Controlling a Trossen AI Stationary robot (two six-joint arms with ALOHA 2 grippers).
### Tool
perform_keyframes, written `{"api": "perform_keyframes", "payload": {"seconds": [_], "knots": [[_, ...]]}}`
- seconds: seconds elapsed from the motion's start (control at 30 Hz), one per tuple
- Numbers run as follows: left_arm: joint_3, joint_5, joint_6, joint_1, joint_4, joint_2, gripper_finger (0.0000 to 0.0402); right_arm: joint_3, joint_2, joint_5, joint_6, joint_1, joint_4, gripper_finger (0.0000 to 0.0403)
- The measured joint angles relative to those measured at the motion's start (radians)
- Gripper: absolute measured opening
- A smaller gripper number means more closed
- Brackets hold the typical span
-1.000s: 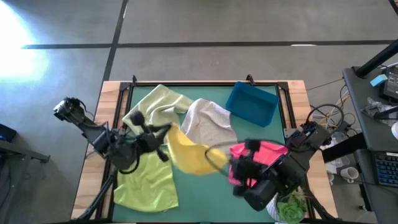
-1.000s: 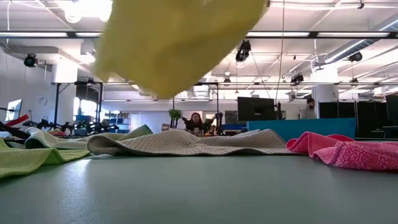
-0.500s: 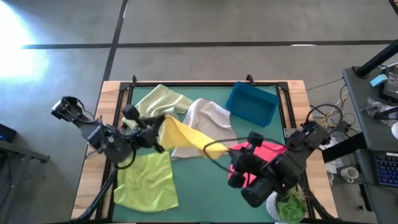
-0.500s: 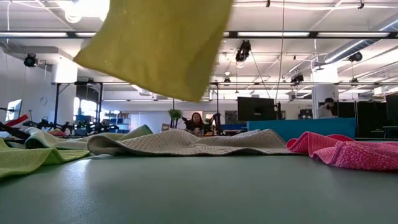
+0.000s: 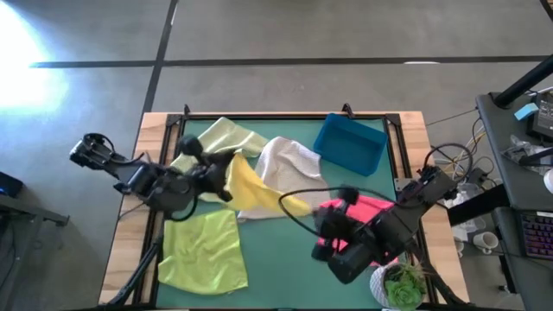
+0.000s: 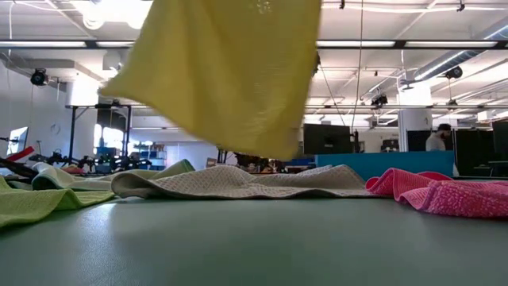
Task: Fold microfiber towels
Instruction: Fold the yellow microfiber cloth
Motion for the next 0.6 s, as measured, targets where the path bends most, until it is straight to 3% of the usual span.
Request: {"api": "perform_keyframes", "payload": {"seconds": [0.07, 0.13, 0.3, 0.43, 0.6], "knots": [[0.0, 0.04, -0.001, 0.008, 0.0, 0.002, 0.0, 0.0, 0.0, 0.048, -0.044, 0.004, 0.02, 0.0008], [0.005, 0.06, -0.001, 0.006, 0.003, 0.004, 0.0, -0.002, 0.002, 0.136, 0.049, 0.016, -0.049, 0.0008], [0.006, 0.064, -0.002, -0.013, 0.001, 0.006, 0.0, -0.002, -0.008, 0.132, 0.126, 0.011, -0.146, 0.0009], [0.005, 0.08, -0.057, -0.02, 0.001, 0.006, 0.0, -0.008, -0.008, 0.137, 0.092, 0.005, -0.142, 0.0008], [-0.01, 0.177, -0.192, -0.013, -0.001, 0.008, 0.0, -0.012, -0.016, 0.204, 0.002, -0.034, -0.143, 0.0008]]}}
